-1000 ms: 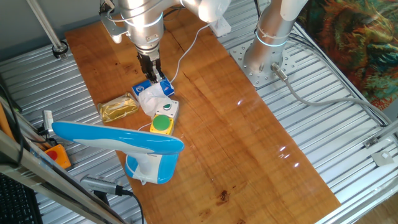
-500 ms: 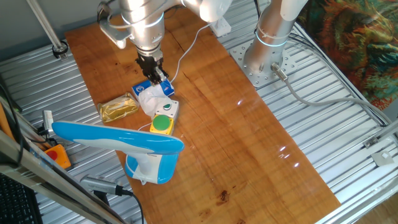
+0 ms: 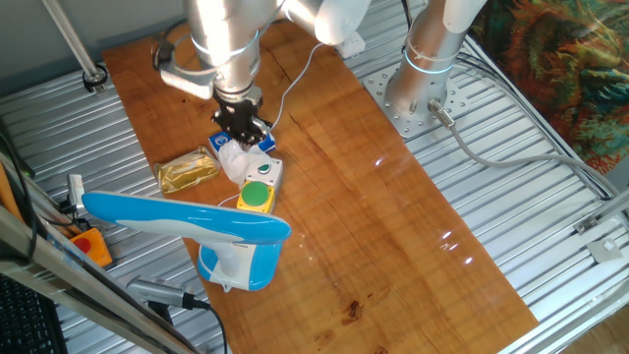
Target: Turn off the desk lamp by pressing the button
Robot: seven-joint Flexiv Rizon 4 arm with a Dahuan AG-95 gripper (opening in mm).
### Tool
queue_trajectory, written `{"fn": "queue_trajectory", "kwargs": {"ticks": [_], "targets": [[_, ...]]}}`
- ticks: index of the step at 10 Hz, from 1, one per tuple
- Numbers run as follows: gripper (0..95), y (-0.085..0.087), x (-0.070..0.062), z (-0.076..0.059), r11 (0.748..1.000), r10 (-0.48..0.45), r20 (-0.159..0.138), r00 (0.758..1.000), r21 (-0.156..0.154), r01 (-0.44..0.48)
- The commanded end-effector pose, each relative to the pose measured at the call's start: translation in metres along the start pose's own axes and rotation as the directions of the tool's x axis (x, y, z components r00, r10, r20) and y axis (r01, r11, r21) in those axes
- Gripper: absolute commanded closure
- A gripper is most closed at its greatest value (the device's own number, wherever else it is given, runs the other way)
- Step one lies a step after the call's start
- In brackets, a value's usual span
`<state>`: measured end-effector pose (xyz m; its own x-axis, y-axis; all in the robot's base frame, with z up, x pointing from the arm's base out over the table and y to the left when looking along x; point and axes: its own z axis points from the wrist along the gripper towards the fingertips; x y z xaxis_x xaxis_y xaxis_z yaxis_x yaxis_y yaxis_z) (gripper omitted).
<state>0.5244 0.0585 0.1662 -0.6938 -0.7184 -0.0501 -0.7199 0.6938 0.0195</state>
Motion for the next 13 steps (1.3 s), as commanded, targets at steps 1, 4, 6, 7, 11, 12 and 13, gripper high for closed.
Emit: {"fn": "queue_trajectory", "kwargs": {"ticks": [1,4,6,7,11,12,13], "targets": [[95.0,-0.001,-0.031,0.002,0.993,-0.115,0.025,0.993,-0.022,0.116],[95.0,-0.004,-0.060,0.010,0.993,-0.119,0.028,0.993,-0.020,0.119],[95.0,-0.004,-0.070,0.016,0.993,-0.120,0.031,0.992,-0.017,0.121],[95.0,-0.004,-0.071,0.022,0.991,-0.131,0.038,0.991,-0.012,0.131],[95.0,-0.003,-0.074,0.038,0.990,-0.138,0.098,0.986,-0.025,0.141],[95.0,-0.002,-0.076,0.045,0.990,-0.134,0.106,0.985,-0.023,0.137],[95.0,-0.002,-0.077,0.050,0.991,-0.132,0.111,0.985,-0.022,0.135]]}}
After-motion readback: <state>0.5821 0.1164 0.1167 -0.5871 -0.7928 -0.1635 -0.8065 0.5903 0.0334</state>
